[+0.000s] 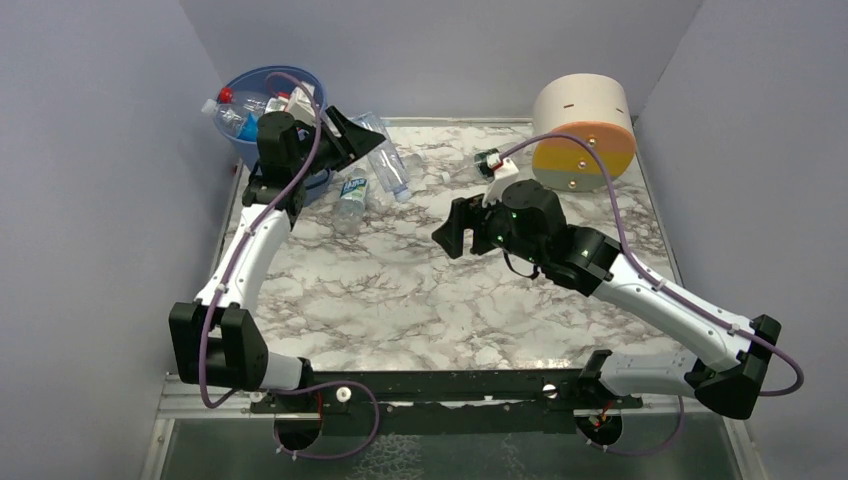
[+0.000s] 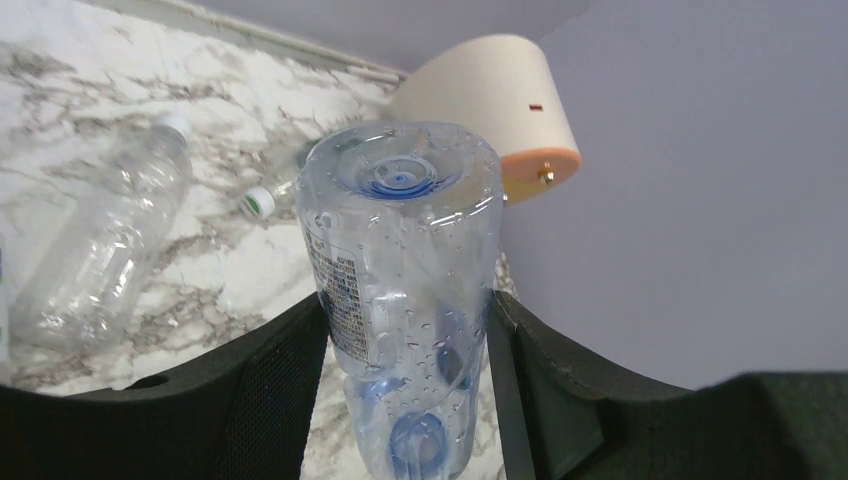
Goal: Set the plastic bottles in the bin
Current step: Pick up the plastic bottle at the center of the board, then place the plastic bottle in the trash bin.
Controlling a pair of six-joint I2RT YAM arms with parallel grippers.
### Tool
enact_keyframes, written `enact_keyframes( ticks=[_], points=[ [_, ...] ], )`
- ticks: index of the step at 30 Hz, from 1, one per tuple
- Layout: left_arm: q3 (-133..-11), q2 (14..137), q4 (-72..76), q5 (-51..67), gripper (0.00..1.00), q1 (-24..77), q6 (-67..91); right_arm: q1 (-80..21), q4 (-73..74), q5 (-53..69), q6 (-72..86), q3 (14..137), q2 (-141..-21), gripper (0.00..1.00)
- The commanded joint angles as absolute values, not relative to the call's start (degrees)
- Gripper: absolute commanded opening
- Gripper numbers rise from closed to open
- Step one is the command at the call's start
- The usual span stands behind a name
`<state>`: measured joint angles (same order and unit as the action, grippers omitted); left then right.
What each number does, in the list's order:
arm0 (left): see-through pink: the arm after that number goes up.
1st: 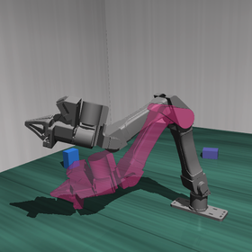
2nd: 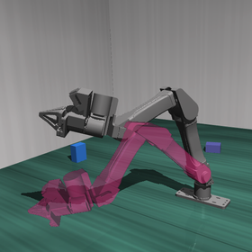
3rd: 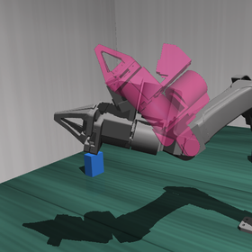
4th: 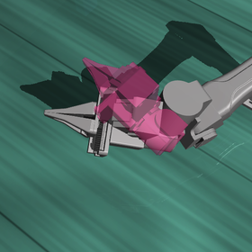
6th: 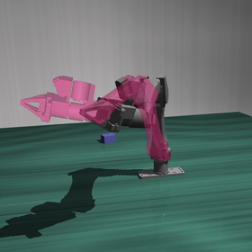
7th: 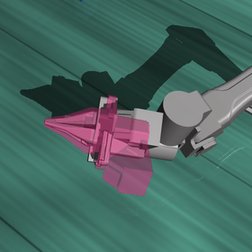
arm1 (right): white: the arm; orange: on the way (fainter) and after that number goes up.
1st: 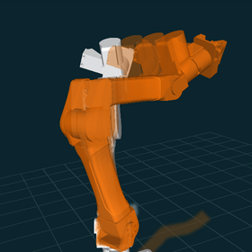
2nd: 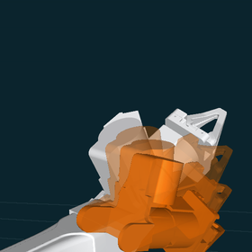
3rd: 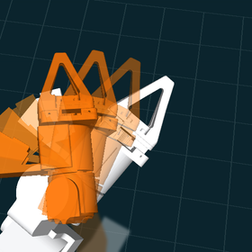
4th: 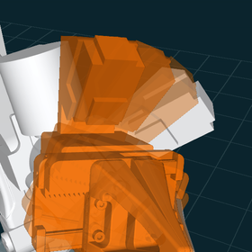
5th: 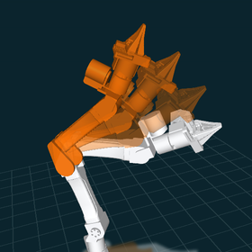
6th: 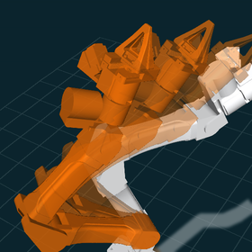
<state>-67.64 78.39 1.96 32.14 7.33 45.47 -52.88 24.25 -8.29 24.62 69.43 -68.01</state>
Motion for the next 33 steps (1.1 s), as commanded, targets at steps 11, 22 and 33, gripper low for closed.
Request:
enact_keyframes(
  ticks=[11, 22, 33],
  points=[
    [-85.5, 86.9, 3.3, 38.3, 0.61, -4.9, 45.9, -53.2, 24.8, -8.3, 26.4, 66.6, -66.5, 0.82],
    [-89.7, 92.5, 15.2, 40.8, 0.61, -14.5, 56.7, -53.2, 24.5, -6.8, 27.1, 65.3, -67.0, 0.82],
    [-94.8, 99.9, 21.7, 37.6, 0.6, -18.3, 58.2, -53.2, 24.7, -5.7, 27.5, 63.6, -67.9, 0.82]
  ],
)
